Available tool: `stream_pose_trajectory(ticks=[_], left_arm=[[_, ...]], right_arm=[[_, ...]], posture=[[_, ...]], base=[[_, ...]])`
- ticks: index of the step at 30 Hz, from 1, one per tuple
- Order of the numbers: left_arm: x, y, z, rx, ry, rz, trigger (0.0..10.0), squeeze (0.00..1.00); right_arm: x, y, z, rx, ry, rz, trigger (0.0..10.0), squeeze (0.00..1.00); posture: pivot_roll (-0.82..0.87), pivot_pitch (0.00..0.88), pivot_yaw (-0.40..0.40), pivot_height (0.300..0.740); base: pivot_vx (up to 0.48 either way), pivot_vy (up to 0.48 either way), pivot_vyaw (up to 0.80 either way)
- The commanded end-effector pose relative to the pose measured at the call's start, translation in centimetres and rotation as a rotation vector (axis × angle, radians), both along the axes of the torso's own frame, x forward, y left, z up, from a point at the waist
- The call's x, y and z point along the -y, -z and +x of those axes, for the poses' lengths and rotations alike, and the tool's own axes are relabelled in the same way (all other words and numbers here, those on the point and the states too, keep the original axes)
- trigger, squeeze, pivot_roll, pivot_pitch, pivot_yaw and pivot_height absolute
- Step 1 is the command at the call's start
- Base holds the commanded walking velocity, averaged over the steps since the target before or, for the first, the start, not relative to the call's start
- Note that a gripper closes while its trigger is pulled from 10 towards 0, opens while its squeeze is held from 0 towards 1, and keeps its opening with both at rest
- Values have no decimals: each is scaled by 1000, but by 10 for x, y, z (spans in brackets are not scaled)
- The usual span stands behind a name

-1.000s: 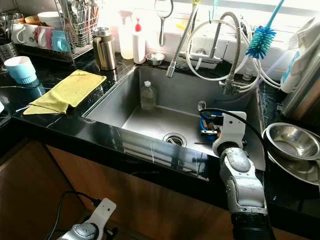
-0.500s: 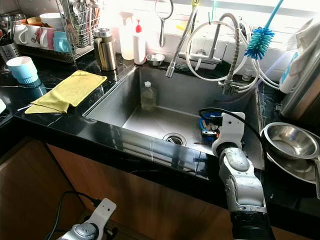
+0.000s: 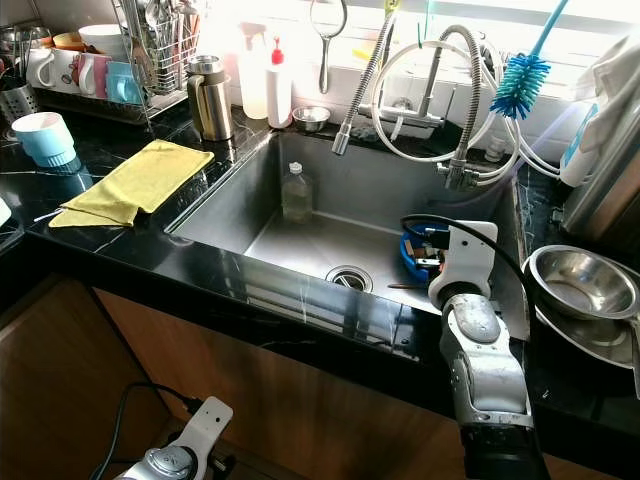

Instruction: Kitchen organization

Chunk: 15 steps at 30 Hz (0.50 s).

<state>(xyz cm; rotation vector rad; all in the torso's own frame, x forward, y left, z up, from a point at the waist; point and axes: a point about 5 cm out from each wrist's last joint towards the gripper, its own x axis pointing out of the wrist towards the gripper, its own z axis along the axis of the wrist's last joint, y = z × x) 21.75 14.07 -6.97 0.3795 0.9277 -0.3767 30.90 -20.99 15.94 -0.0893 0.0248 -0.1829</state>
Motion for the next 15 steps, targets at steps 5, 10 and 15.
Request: stream_pose_trajectory(ticks=[5,10,15], left_arm=[[1,1,-1,-3,19,14,10000,0],[1,0,0,-1,20,12,10000,0],[2,0,1,0,27,13,10000,0]], right_arm=[[11,-23,-18,170,179,-78,10000,0],[18,-16,-41,205,261,-124,10000,0],[20,-13,-62,248,327,-159,10000,0]], posture=[[9,3,-35,736],[3,9,-32,736],[0,11,-30,736]], base=[[0,0,0],[0,0,0],[0,0,0]])
